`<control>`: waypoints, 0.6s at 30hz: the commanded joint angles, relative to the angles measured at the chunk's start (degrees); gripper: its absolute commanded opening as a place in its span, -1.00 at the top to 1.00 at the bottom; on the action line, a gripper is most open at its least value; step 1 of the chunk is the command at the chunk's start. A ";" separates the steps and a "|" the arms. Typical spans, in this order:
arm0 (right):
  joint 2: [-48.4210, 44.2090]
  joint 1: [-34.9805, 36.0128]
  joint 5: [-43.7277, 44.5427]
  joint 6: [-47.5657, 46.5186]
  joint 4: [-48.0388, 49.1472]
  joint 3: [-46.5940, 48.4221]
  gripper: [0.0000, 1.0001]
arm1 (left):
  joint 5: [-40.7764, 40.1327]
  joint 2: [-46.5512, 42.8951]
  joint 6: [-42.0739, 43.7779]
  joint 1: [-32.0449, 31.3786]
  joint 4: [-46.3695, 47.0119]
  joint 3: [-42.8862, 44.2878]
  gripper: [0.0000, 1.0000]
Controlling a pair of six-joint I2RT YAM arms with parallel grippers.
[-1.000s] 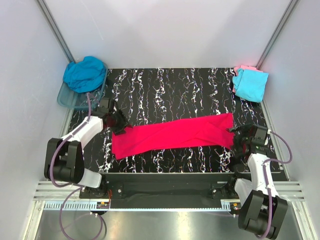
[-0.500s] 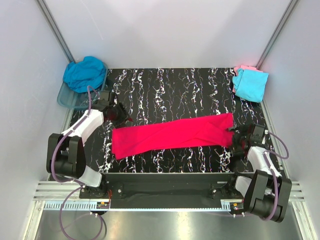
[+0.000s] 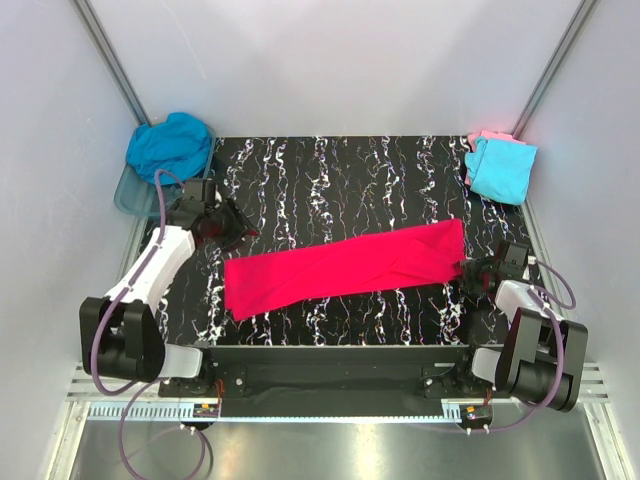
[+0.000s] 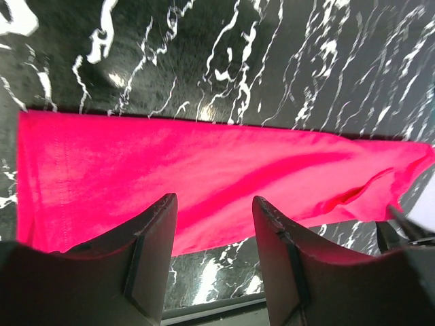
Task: Fold and stack the t-shirts
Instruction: Fold the tshirt
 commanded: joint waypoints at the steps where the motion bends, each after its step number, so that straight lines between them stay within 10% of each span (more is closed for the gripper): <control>1: 0.43 0.22 2.06 0.63 1.74 0.95 0.40 | 1.18 -3.00 0.76 1.62 -0.70 3.52 -0.04; 4: 2.52 0.22 2.41 0.72 2.35 2.27 1.00 | 1.70 -4.14 0.32 1.80 -0.96 3.70 -0.04; 18: 27.13 5.74 -3.92 1.51 14.94 20.77 1.00 | 3.37 -13.55 -1.79 1.71 -0.87 -3.33 -0.01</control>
